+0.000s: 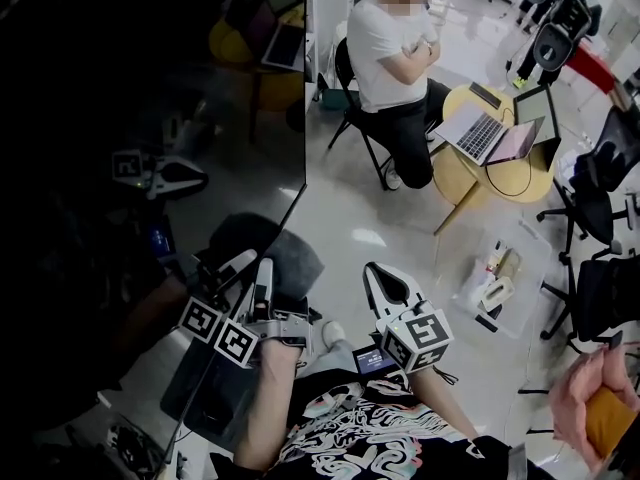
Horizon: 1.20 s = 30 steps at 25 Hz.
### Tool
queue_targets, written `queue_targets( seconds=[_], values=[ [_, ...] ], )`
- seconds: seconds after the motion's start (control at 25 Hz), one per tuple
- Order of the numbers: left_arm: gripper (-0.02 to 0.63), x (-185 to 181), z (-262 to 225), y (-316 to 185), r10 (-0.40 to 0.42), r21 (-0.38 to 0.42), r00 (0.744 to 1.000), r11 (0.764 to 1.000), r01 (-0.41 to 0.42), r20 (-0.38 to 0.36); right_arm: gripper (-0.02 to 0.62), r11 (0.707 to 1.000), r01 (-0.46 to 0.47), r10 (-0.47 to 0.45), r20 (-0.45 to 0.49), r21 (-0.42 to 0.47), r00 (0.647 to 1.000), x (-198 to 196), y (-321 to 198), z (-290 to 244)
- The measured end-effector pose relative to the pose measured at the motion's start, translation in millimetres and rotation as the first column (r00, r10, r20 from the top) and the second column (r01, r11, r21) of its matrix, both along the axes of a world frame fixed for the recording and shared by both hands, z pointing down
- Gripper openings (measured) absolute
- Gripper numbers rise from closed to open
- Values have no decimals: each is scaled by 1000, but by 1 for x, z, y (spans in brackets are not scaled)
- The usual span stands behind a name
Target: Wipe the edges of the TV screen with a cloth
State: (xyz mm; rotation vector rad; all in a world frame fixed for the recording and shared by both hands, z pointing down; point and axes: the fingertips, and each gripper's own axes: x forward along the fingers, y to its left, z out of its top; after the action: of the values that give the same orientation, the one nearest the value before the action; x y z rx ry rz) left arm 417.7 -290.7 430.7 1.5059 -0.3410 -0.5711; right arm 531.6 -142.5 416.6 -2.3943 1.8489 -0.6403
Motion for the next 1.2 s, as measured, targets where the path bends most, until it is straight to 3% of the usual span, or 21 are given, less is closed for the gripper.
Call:
queue_targets(
  seconds=[0.88,1.2],
  values=[
    [138,52,-4,-9,32,-15,999,999,-32,-19,32,996,-70,71,-28,57,997,62,-18,-24],
    [138,53,-3,-13,33,-14,999,999,-33,-29,32,998,-36,39,-53,56,998,49,-24,-28]
  ],
)
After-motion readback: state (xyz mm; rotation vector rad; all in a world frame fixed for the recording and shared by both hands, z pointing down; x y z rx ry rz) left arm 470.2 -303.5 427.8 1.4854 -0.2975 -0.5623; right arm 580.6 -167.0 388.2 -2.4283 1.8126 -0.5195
